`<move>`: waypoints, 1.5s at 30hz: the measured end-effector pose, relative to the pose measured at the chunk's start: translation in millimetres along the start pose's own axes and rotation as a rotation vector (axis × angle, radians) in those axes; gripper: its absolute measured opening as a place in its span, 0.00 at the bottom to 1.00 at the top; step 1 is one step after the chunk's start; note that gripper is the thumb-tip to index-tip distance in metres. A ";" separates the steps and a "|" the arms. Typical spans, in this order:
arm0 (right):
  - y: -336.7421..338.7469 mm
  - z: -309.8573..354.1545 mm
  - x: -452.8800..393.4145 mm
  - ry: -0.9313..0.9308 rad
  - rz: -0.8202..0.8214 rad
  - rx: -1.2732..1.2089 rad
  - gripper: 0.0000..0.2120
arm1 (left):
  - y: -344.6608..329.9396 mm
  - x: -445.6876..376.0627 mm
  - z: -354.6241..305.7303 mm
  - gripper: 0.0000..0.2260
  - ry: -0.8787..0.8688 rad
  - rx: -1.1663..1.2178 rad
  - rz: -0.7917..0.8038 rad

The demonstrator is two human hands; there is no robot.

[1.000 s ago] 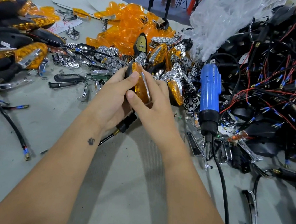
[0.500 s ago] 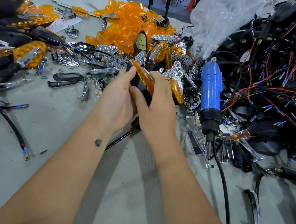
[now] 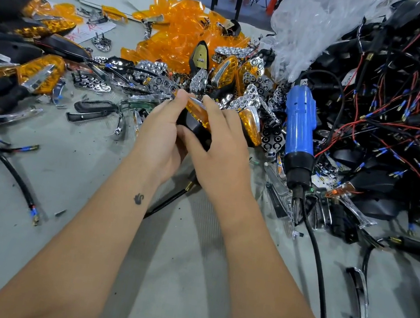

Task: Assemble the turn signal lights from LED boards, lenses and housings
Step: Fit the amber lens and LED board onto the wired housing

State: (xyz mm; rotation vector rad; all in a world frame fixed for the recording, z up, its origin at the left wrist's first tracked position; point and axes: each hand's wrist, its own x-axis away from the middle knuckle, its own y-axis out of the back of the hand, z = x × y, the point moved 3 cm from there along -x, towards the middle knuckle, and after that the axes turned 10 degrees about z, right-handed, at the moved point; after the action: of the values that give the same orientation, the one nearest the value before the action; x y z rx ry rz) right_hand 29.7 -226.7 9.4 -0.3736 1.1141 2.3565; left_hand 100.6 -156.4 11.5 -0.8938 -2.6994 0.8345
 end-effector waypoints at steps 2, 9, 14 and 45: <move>0.8 0.1 0.4 0.000 -0.029 -0.018 0.25 | -0.9 0.6 0.3 0.12 0.010 -0.012 0.004; -0.7 9.5 2.0 0.005 0.063 -0.154 0.25 | 5.0 0.3 -7.4 0.14 -0.106 0.032 -0.027; -8.1 21.4 5.8 0.020 0.187 -0.155 0.24 | 15.5 -3.4 -12.5 0.28 -0.162 0.315 -0.206; -3.9 21.8 -0.2 -0.047 0.012 -0.239 0.17 | 8.4 -7.3 -10.5 0.19 -0.116 0.304 -0.438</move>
State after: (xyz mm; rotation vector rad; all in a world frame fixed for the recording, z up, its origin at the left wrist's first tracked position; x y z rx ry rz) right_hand 31.3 -207.7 20.6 -0.3927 0.8169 2.5028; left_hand 114.1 -150.3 15.5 -0.1846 -2.6059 1.1682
